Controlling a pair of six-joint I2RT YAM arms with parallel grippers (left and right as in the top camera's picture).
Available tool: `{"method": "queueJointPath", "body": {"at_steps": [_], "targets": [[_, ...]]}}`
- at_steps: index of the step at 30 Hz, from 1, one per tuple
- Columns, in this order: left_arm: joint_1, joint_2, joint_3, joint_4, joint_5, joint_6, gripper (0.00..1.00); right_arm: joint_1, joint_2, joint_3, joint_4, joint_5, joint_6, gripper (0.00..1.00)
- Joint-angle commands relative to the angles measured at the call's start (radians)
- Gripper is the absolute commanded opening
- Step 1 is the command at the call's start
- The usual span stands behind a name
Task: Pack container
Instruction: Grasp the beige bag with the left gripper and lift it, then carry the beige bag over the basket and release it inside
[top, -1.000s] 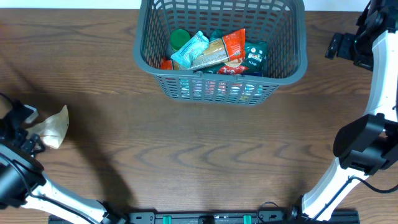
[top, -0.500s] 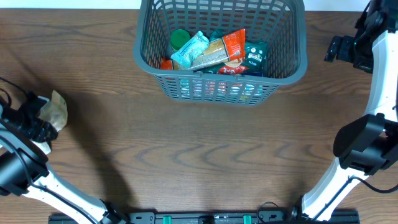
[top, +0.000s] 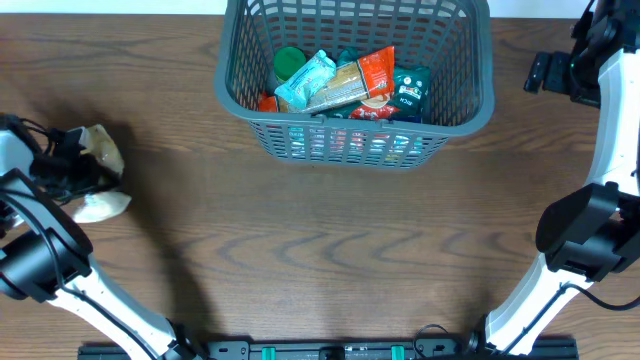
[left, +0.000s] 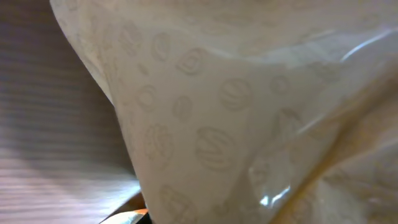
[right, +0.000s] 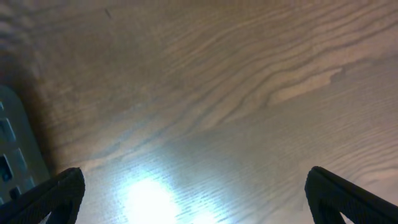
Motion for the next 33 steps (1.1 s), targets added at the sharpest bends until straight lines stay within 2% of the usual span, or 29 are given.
{"method": "queueJointPath", "body": {"at_steps": [1,3,7,11,15,19,24,26,29,33], "targets": [[-0.034,0.036,-0.015,-0.011,0.237,-0.203,0.06,-0.008,0.001,-0.005,0.011,0.003,-0.029,0.99],[-0.050,0.026,-0.006,-0.013,0.285,-0.244,0.06,-0.008,0.001,-0.005,0.011,0.003,-0.039,0.99],[-0.100,-0.039,0.006,-0.012,0.266,-0.278,0.06,-0.008,0.001,-0.005,0.013,0.003,-0.070,0.99],[-0.174,-0.165,0.023,-0.013,0.111,-0.289,0.06,-0.008,0.000,-0.005,0.022,0.003,-0.077,0.99],[-0.268,-0.320,0.074,-0.013,0.026,-0.317,0.05,-0.008,0.001,-0.005,0.026,0.000,-0.079,0.99],[-0.385,-0.458,0.176,-0.027,-0.067,-0.405,0.05,-0.008,0.001,-0.005,0.030,-0.001,-0.082,0.99],[-0.573,-0.550,0.308,-0.031,-0.221,-0.404,0.05,-0.008,0.001,-0.005,0.037,-0.004,-0.082,0.99],[-0.661,-0.558,0.351,-0.029,-0.272,-0.352,0.05,-0.008,0.001,-0.005,0.037,-0.004,-0.082,0.99],[-0.786,-0.557,0.372,-0.006,-0.294,-0.212,0.05,-0.008,0.001,-0.005,0.037,-0.004,-0.082,0.99],[-0.930,-0.549,0.372,0.027,-0.297,0.113,0.05,-0.008,0.001,-0.005,0.036,-0.004,-0.082,0.99]]}}
